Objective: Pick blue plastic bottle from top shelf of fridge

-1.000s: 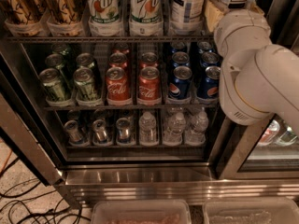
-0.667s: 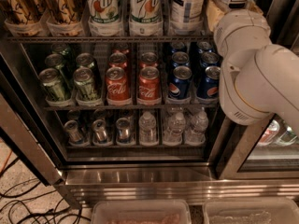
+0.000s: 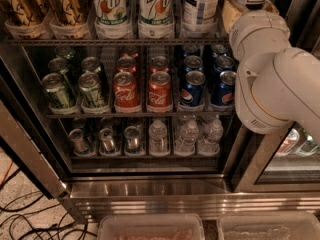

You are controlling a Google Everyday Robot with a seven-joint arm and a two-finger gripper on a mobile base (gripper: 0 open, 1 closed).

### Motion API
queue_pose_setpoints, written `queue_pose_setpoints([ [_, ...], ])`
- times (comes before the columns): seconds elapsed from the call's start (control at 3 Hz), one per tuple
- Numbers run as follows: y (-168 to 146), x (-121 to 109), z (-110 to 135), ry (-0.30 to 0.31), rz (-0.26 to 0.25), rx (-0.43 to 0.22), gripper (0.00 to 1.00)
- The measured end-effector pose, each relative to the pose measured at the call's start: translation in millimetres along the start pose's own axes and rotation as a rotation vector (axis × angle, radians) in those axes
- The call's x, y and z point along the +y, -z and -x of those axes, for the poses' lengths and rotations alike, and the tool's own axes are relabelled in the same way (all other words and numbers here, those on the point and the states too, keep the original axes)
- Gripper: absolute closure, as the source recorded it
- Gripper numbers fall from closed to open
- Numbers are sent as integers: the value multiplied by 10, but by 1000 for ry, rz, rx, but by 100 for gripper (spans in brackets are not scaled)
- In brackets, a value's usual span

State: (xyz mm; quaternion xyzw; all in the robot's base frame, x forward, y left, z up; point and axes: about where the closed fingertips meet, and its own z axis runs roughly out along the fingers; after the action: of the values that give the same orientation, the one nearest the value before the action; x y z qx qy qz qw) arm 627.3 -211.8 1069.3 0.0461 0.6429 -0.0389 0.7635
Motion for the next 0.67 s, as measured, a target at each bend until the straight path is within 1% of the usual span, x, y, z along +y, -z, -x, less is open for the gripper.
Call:
queue_pose_setpoints([
  [0.33,0,0,0,0,0,0,100],
  [0.67,0,0,0,0,0,0,100],
])
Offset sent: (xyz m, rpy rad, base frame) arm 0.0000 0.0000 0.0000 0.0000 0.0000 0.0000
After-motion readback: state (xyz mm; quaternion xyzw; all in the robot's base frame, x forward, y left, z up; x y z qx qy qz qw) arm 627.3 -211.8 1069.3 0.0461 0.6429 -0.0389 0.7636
